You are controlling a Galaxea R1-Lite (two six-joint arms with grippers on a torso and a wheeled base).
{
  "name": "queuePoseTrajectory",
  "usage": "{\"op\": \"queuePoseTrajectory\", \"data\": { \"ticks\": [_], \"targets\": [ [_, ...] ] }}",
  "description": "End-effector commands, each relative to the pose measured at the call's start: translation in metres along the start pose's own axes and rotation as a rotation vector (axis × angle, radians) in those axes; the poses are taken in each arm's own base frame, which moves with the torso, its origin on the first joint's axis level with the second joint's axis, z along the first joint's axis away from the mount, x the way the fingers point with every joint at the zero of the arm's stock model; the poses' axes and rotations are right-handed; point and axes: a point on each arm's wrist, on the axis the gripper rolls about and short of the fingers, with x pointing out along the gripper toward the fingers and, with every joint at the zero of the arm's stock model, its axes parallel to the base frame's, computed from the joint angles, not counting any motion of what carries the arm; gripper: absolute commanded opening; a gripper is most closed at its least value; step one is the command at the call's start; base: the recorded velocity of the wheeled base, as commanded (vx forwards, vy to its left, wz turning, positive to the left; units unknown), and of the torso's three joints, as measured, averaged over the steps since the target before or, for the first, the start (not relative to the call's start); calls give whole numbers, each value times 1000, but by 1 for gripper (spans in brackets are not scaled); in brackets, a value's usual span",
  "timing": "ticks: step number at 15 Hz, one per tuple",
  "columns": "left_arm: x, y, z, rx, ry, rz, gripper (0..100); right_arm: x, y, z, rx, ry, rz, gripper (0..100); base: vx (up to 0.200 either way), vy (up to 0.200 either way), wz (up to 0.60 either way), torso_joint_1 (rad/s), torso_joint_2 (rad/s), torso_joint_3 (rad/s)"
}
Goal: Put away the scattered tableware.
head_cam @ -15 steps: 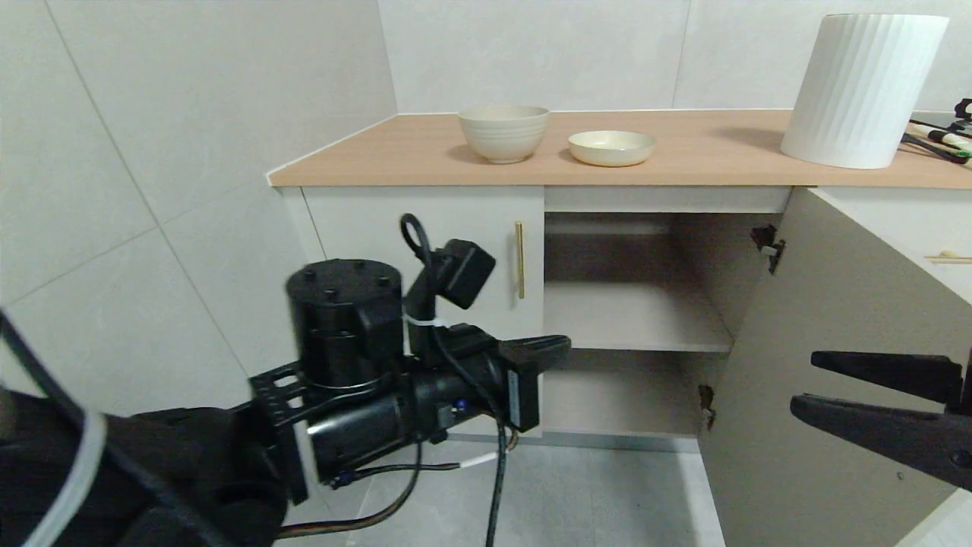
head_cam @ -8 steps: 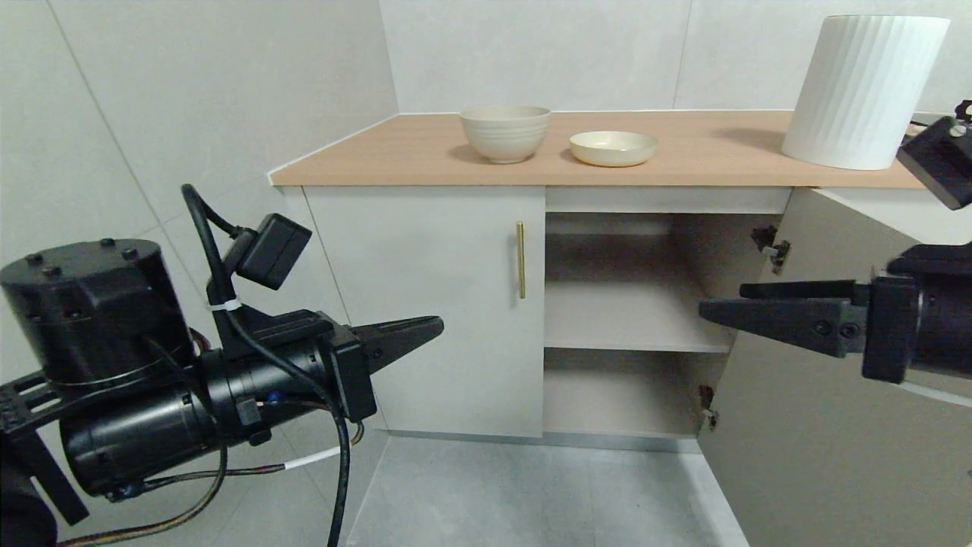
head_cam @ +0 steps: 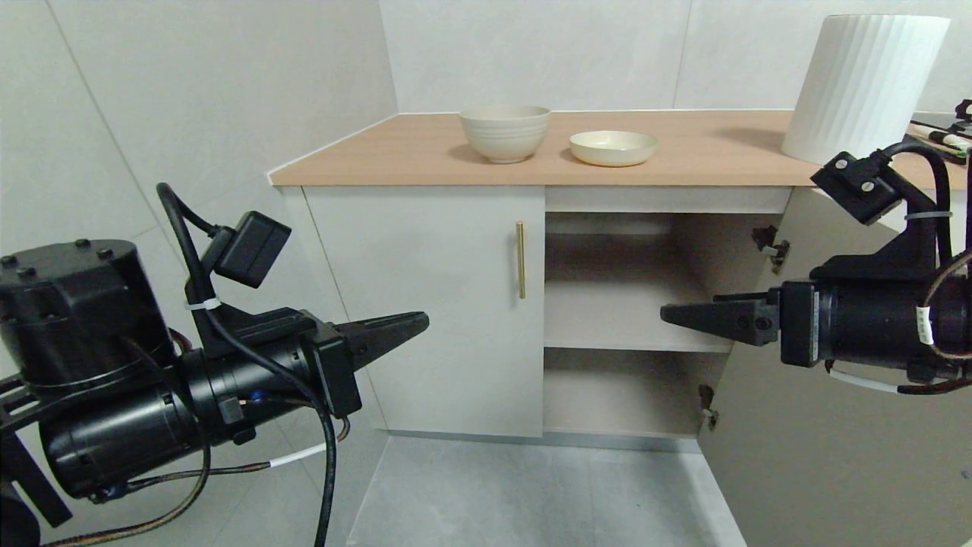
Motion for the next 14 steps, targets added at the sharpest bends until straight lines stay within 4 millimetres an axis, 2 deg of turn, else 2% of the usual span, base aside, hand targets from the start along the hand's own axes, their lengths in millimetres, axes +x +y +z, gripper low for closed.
{"op": "queuePoseTrajectory", "data": {
  "ticks": [1, 6, 14],
  "targets": [
    [-4, -3, 5, 11, -26, -7, 0, 1, -1, -2, 4, 11, -1, 100, 0, 0, 0, 0, 0, 0],
    [-17, -9, 16, 41, -86, -14, 0, 3, -1, -4, 4, 17, -2, 100, 0, 0, 0, 0, 0, 0],
    [-23, -5, 23, 46, -114, 11, 0, 1, -1, -4, 4, 17, -2, 100, 200, 0, 0, -1, 1, 2]
  ]
}}
